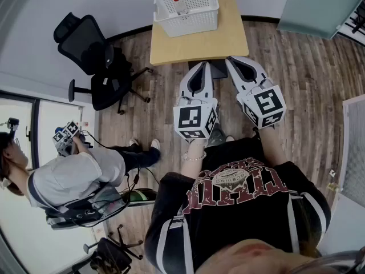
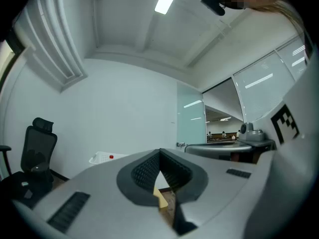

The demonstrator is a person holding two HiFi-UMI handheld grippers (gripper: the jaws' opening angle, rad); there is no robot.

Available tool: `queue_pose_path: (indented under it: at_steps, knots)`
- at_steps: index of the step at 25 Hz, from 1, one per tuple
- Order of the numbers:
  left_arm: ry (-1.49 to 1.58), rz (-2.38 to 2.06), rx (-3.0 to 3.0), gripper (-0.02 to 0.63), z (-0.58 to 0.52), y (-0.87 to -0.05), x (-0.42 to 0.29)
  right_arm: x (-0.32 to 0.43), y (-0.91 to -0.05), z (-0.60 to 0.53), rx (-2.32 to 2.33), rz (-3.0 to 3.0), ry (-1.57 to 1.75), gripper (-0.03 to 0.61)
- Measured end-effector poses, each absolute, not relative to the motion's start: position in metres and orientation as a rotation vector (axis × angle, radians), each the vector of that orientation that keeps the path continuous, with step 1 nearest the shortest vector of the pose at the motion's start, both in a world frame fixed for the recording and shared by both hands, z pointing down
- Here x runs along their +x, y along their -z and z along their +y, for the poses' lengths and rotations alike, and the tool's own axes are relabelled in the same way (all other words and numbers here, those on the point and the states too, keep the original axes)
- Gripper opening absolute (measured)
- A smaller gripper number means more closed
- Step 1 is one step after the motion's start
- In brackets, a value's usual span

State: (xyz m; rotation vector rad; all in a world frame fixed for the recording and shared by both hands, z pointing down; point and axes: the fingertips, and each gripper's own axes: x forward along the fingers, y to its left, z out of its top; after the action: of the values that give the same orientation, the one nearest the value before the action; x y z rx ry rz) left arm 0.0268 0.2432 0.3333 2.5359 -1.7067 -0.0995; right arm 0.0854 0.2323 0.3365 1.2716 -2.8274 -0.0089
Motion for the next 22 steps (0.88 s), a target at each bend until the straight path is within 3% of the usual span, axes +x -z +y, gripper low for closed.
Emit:
queue_pose_path:
  at_steps: [22]
  knots:
    - [0.090,-1.639,2.527,0.046,0.159,-0.354,-0.021,0.044,-0.353,0.152,1.324,-2.791,-0.010,0.017]
